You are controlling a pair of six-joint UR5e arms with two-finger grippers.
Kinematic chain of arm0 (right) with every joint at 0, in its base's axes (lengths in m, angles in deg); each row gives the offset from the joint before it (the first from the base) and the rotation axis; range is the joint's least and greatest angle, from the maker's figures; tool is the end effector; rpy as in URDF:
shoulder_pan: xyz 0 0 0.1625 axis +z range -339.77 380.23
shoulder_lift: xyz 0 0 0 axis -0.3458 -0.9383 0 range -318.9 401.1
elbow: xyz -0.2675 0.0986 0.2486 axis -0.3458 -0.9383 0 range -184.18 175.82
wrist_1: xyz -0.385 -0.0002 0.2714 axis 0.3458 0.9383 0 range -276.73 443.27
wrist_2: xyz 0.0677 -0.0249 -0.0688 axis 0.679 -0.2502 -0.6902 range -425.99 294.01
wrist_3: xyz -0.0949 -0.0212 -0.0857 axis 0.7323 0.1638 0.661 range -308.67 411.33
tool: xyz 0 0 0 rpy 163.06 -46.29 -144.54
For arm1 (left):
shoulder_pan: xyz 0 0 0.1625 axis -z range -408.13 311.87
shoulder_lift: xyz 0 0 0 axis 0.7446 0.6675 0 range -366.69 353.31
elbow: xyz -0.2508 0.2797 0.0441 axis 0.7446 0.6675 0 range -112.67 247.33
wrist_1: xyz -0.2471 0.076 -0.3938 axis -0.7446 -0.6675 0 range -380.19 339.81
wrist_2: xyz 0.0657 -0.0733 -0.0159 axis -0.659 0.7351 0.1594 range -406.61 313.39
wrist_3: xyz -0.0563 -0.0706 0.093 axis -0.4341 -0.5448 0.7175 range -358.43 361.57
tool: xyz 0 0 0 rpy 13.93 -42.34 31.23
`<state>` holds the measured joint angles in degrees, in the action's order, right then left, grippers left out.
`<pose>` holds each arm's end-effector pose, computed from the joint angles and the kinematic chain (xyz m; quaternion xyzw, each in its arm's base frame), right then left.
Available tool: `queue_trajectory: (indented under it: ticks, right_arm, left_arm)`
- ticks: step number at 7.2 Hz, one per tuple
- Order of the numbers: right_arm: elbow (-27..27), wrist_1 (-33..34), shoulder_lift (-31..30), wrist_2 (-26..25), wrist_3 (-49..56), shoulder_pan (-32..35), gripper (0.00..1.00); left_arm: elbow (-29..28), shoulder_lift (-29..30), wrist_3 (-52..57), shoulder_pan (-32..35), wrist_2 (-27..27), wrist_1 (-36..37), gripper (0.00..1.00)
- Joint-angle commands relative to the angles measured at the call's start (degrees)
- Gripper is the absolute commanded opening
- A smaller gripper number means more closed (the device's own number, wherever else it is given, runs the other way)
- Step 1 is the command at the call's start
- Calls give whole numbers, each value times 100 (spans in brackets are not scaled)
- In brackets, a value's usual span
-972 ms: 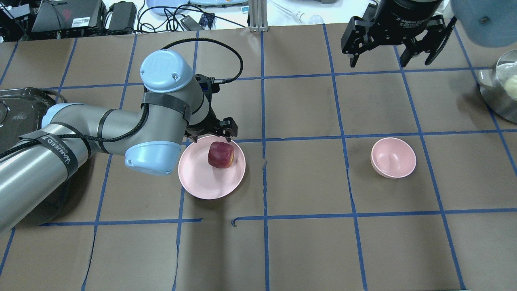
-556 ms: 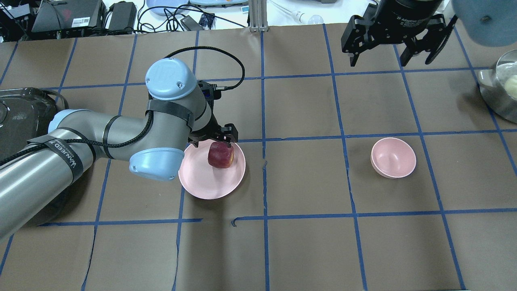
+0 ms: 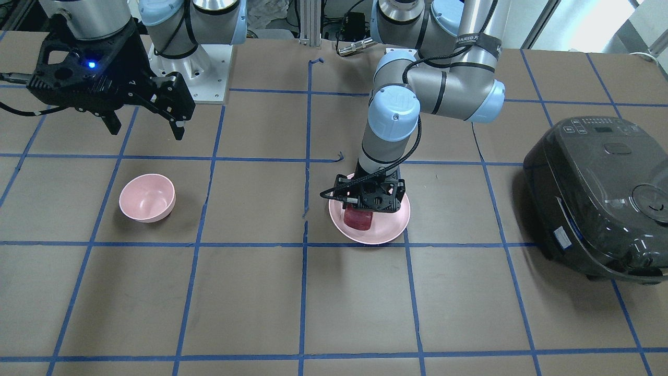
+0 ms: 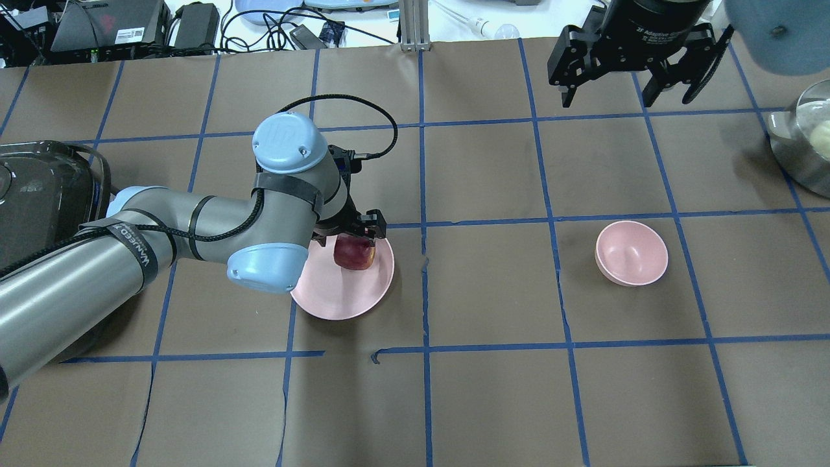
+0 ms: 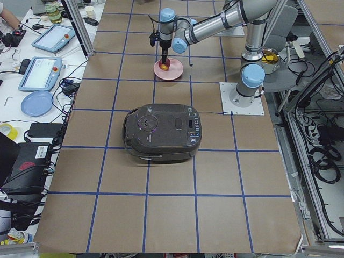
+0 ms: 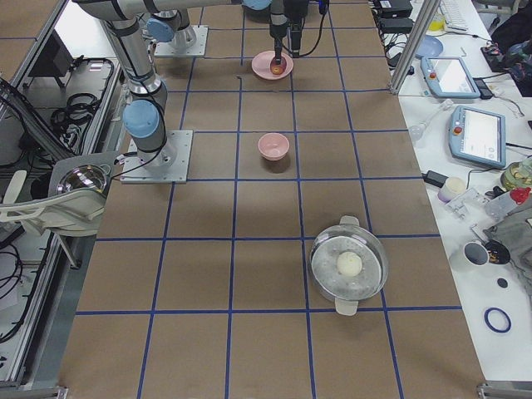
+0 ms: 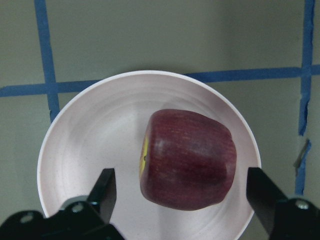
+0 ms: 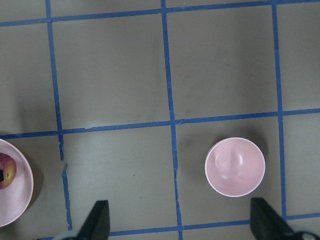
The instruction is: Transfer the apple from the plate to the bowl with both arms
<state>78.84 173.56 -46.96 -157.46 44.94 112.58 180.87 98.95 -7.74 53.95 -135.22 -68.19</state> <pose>0.1534 -0.5684 0.4605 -0.0358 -0.9982 0.0473 0.0092 -0.2502 -0.5173 0.1168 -0.0244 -0.9993 0.0219 0.0165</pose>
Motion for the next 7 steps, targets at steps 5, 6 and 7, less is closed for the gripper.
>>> queue_trajectory:
  ticks: [5, 6, 7]
  right_arm:
    - [64, -38, 69, -12, 24, -67, 100]
    - [169, -3, 122, -12, 459, -303, 100]
    - [483, -12, 140, -3, 1108, -836, 100]
  left_arm:
    - [116, 439, 0, 67, 10, 388, 76]
    - [116, 439, 26, 111, -42, 389, 62]
    - [133, 439, 43, 129, -52, 389, 56]
